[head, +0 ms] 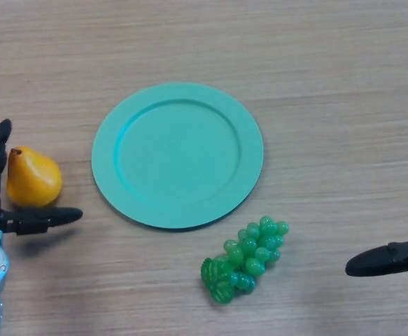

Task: Pick up the yellow pear and place it on the plate

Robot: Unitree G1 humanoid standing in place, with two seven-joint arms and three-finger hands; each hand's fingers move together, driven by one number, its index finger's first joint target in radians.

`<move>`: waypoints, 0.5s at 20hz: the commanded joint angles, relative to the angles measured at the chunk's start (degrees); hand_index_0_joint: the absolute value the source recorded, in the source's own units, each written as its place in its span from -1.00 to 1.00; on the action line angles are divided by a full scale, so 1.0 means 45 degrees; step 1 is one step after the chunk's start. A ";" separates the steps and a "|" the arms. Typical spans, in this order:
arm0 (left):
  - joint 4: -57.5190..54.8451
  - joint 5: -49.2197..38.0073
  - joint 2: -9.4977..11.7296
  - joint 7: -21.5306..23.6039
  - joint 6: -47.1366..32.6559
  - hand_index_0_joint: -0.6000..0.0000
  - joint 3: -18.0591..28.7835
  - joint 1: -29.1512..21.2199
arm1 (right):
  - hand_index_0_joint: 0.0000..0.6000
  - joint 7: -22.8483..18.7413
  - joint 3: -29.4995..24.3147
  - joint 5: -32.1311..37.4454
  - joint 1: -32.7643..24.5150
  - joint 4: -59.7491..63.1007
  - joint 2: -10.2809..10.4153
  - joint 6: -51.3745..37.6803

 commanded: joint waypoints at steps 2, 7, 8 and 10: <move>-0.2064 -0.1762 0.0811 0.0171 -0.0035 -1.00 0.0880 0.0021 | -1.00 0.0057 -0.0607 -0.0054 -0.0145 -0.1074 -0.0132 -0.1267; -0.1744 -0.2215 0.0787 0.0187 0.0018 -1.00 0.0955 -0.0095 | -1.00 0.0042 -0.0529 -0.0140 -0.0066 -0.1125 -0.0059 -0.1444; -0.1947 -0.2091 0.0838 0.0290 0.0172 -1.00 0.0903 0.0016 | -1.00 0.0040 -0.0513 -0.0165 -0.0097 -0.1119 -0.0072 -0.1430; -0.2295 -0.1736 0.0924 0.0327 0.0480 -1.00 0.0834 0.0192 | -1.00 0.0051 -0.0496 -0.0180 -0.0077 -0.1108 -0.0067 -0.1438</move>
